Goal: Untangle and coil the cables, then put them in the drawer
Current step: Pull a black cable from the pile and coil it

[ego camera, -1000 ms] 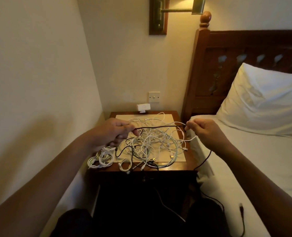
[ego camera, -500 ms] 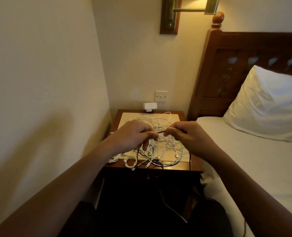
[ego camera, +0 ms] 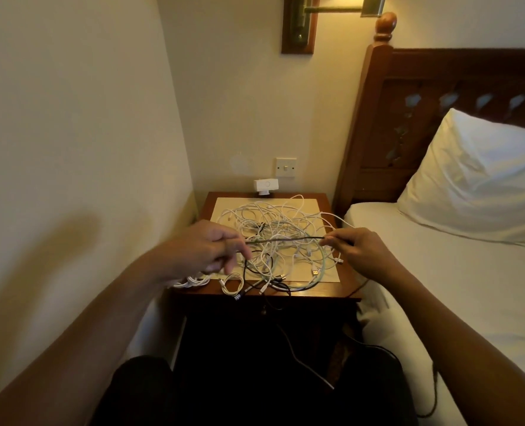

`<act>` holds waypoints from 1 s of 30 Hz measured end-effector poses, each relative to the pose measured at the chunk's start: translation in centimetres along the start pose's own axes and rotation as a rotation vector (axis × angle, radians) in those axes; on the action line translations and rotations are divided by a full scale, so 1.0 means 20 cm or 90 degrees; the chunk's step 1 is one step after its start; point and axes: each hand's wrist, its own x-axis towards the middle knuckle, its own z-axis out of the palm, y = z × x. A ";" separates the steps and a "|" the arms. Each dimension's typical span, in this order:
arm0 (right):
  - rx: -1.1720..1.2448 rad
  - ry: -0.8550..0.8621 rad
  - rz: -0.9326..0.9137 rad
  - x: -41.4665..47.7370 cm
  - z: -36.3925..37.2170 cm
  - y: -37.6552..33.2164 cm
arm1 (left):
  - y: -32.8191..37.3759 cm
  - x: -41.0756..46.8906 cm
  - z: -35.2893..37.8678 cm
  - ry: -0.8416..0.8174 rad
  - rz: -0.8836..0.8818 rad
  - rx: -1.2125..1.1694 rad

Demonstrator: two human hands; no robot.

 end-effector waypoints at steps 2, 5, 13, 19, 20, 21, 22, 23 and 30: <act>-0.035 0.040 0.027 -0.01 -0.06 0.13 | -0.05 -0.03 -0.08 0.063 0.006 -0.040; -0.100 0.076 0.061 -0.07 -0.18 0.31 | -0.16 -0.03 -0.23 0.205 -0.010 -0.050; -0.231 -0.075 0.239 -0.20 -0.26 0.47 | -0.34 0.11 -0.28 0.406 -0.042 -0.231; -0.103 -0.162 0.100 -0.19 -0.06 -0.08 | -0.09 0.11 0.05 0.137 -0.015 -0.229; -0.042 -0.162 0.054 -0.18 0.00 -0.18 | -0.05 0.12 0.11 0.130 -0.006 -0.216; 0.004 -0.165 0.008 -0.17 0.06 -0.28 | -0.02 0.13 0.16 0.129 0.006 -0.203; 0.041 -0.161 -0.034 -0.16 0.10 -0.34 | 0.01 0.13 0.19 0.130 0.020 -0.193; 0.077 -0.148 -0.068 -0.15 0.14 -0.39 | 0.03 0.12 0.22 0.135 0.030 -0.193; 0.004 -0.046 -0.074 -0.10 0.20 -0.36 | 0.05 -0.04 0.16 -0.118 -0.081 -0.393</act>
